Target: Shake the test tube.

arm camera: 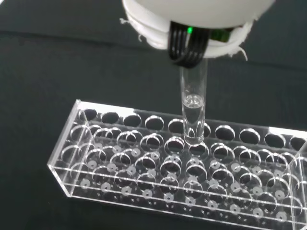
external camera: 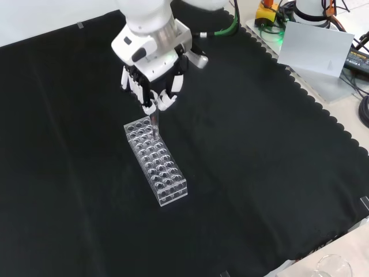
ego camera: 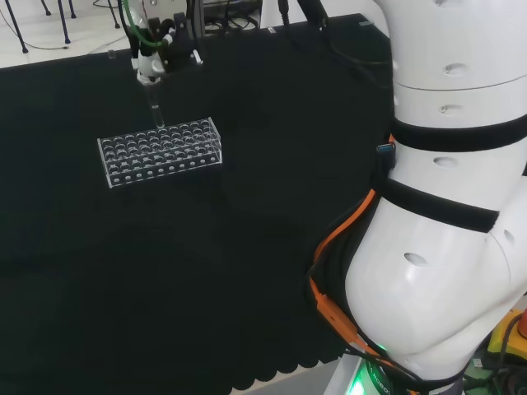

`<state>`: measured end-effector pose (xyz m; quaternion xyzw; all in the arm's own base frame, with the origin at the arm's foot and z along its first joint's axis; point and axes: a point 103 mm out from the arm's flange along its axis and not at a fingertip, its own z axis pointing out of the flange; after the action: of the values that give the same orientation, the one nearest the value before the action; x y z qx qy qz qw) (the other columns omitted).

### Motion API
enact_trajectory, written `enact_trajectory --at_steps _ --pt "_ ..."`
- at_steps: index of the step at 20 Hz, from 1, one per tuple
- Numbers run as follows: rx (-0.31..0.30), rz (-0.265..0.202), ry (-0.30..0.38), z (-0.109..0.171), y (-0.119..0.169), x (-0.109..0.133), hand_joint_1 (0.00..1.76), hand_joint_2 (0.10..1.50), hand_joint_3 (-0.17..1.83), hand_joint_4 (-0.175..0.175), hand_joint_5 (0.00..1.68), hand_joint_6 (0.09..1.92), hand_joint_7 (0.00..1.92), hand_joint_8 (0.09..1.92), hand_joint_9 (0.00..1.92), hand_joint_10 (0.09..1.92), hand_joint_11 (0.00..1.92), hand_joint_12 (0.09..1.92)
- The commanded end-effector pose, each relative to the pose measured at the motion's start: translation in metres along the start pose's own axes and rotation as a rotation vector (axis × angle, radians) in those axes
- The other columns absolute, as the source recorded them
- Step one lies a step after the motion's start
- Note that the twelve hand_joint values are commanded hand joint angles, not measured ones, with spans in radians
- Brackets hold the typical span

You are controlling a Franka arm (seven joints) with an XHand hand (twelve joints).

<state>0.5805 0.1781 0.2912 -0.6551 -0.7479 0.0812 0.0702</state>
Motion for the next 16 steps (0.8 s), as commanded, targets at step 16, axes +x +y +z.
enact_trajectory --at_steps 16 --pt "-0.029 -0.095 0.191 -0.054 -0.040 0.038 1.44 0.68 0.55 -0.175 1.36 0.19 1.39 0.72 1.29 0.58 0.96 1.23"
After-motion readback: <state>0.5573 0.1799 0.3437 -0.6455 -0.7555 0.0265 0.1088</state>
